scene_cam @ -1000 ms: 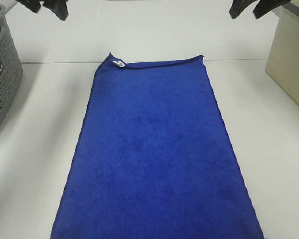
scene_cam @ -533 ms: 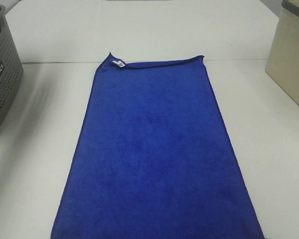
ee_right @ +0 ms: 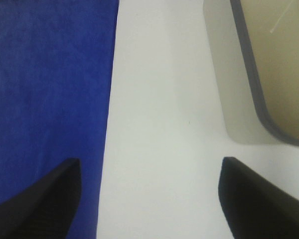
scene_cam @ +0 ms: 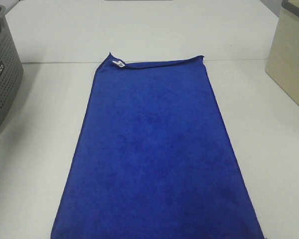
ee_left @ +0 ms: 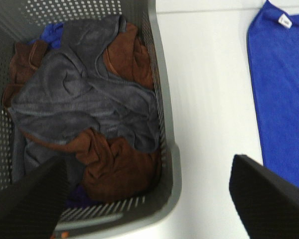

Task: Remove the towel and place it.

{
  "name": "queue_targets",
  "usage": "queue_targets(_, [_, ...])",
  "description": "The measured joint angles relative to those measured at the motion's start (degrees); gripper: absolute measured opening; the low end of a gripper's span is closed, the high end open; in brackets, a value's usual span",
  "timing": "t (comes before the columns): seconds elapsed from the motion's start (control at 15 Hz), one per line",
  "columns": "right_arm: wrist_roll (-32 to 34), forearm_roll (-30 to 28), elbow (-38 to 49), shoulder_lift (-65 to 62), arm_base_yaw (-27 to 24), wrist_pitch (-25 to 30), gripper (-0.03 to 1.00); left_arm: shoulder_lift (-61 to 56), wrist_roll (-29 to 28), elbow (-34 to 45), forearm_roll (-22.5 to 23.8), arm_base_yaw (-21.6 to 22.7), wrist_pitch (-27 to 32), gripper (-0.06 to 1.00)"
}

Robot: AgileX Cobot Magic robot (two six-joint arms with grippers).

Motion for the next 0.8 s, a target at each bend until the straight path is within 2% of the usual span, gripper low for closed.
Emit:
queue_targets(0.13, [-0.9, -1.3, 10.9, -10.8, 0.0, 0.2, 0.75, -11.5, 1.1, 10.6, 0.5, 0.0, 0.1, 0.83])
queue_targets(0.2, [-1.0, -3.2, 18.7, -20.2, 0.0, 0.3, 0.75, -20.3, 1.3, 20.6, 0.8, 0.0, -0.7, 0.83])
queue_targets(0.53, [0.1, -4.2, 33.9, -38.6, 0.0, 0.2, 0.75, -34.2, 2.5, 35.3, 2.1, 0.0, -7.7, 0.83])
queue_targets(0.8, [0.5, -4.2, 45.3, -52.7, 0.0, -7.9, 0.75, -46.9, 2.7, 49.0, 6.4, 0.0, -18.2, 0.83])
